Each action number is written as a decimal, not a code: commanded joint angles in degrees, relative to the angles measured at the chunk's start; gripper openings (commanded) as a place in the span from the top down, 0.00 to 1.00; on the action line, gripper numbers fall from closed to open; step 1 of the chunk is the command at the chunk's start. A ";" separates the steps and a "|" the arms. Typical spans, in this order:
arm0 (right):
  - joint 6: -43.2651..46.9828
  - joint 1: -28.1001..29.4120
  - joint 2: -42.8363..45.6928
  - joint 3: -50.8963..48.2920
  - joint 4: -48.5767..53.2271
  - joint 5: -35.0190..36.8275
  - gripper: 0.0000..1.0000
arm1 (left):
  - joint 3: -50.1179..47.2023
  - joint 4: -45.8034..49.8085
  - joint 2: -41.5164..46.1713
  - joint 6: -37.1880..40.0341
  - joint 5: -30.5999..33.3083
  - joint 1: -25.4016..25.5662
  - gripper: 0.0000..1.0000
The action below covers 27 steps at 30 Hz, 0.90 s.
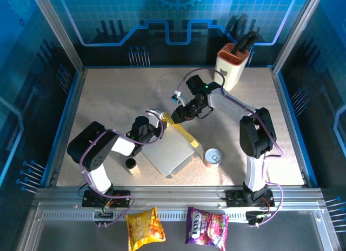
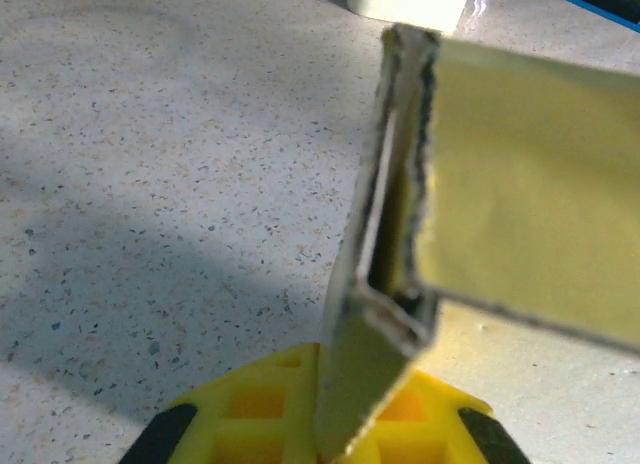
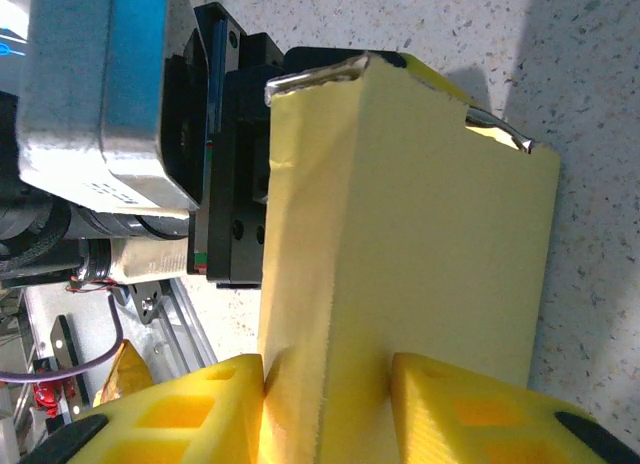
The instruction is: Fold the paper box
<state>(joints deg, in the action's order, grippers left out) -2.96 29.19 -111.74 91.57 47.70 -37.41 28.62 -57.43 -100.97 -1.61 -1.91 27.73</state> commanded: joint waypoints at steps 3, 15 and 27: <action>-1.75 0.08 0.39 -2.21 -0.37 -0.60 0.63 | -1.64 -12.68 -0.94 -2.05 -2.34 0.09 0.80; -1.21 -0.54 0.03 -2.54 -0.54 -1.72 0.63 | 0.75 -10.31 -1.71 -3.54 -3.01 0.27 1.00; -3.13 -1.47 3.02 -4.24 -3.07 -0.76 0.60 | 0.91 -7.00 -1.84 -2.24 -1.64 0.62 0.75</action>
<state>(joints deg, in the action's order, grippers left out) -4.99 28.32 -110.76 88.44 44.95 -38.06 28.42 -65.10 -102.28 -4.29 -2.50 27.97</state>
